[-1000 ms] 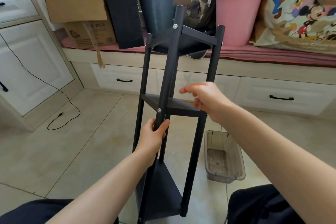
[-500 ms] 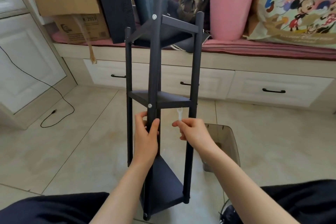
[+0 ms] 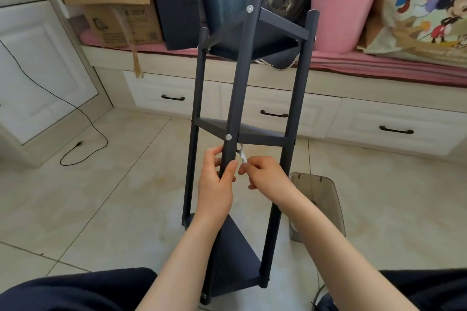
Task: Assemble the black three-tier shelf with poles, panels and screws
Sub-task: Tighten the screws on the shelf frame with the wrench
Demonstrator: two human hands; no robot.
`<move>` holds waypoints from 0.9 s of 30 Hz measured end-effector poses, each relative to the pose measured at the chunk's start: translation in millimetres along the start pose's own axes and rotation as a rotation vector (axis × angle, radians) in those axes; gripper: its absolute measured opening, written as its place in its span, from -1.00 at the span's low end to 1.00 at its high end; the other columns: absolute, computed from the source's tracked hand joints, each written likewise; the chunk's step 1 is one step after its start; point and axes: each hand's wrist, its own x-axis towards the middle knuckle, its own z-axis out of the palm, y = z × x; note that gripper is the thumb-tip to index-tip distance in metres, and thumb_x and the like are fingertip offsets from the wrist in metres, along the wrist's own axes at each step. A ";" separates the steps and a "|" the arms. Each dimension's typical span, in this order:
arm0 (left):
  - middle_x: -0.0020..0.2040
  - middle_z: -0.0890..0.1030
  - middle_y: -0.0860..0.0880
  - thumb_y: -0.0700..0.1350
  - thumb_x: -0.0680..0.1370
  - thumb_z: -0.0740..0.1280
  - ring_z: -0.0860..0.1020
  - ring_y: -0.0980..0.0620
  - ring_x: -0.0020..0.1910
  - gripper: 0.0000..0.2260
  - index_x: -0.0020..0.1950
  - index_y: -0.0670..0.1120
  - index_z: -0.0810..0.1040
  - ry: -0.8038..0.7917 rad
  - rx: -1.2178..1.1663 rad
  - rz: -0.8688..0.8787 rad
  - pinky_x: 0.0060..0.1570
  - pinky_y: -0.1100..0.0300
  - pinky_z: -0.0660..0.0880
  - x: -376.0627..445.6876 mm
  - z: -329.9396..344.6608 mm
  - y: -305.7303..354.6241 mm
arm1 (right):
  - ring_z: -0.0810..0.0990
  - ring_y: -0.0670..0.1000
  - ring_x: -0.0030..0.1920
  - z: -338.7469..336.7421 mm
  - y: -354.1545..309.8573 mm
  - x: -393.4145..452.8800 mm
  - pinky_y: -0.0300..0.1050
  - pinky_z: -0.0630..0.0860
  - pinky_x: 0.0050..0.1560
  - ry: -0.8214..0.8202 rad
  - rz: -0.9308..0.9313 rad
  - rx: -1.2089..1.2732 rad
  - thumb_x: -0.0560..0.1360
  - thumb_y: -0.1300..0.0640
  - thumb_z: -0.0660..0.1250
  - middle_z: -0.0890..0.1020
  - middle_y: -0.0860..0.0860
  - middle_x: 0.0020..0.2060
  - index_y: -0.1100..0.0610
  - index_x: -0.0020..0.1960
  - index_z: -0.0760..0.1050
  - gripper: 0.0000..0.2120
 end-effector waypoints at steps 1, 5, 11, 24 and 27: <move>-0.01 0.56 0.12 -0.07 0.66 0.29 0.58 0.16 -0.15 -0.73 0.10 0.34 0.37 0.000 -0.006 0.001 -0.20 0.48 0.47 0.2 -0.1 -0.3 | 0.53 -0.04 -0.24 -0.3 -0.9 1.9 -0.24 0.55 -0.15 0.012 -0.014 -0.009 0.65 0.14 0.19 0.52 -0.05 -0.30 0.00 -0.20 0.53 -0.72; 0.01 0.56 0.14 -0.06 0.65 0.29 0.60 0.10 -0.09 -0.75 0.10 0.33 0.37 0.003 -0.027 -0.004 -0.20 0.49 0.47 0.1 -1.9 -0.4 | 0.55 -0.03 -0.21 -2.2 -4.5 4.4 -0.20 0.57 -0.08 0.041 -0.045 0.021 0.65 0.14 0.19 0.54 -0.05 -0.30 0.01 -0.16 0.56 -0.74; 0.00 0.56 0.19 -0.07 0.66 0.29 0.59 0.05 -0.05 -0.76 0.13 0.31 0.38 0.017 -0.028 -0.004 -0.19 0.47 0.47 -0.2 -6.8 -0.8 | 0.59 -0.07 -0.11 -4.1 -10.0 3.0 -0.25 0.53 -0.06 0.040 -0.050 0.020 0.64 0.12 0.22 0.65 0.02 -0.16 0.03 0.14 0.64 -0.78; 0.03 0.57 0.08 -0.08 0.65 0.30 0.60 0.14 -0.15 -0.77 0.14 0.28 0.41 0.028 -0.051 0.001 -0.20 0.43 0.50 1.2 -13.8 -4.8 | 0.50 -0.22 -0.17 23.9 2.0 16.0 -0.46 0.32 -0.21 0.228 -0.263 -0.125 0.56 0.10 0.38 0.55 -0.17 -0.17 0.08 0.03 0.70 -0.86; 0.04 0.57 0.10 -0.08 0.64 0.31 0.61 0.07 -0.09 -0.76 0.13 0.29 0.40 0.034 -0.045 -0.002 -0.19 0.44 0.50 1.9 -14.4 -5.6 | 0.49 -0.24 -0.15 36.6 9.7 17.0 -0.48 0.37 -0.17 0.348 -0.348 -0.160 0.57 0.12 0.37 0.55 -0.15 -0.13 0.09 0.05 0.69 -0.86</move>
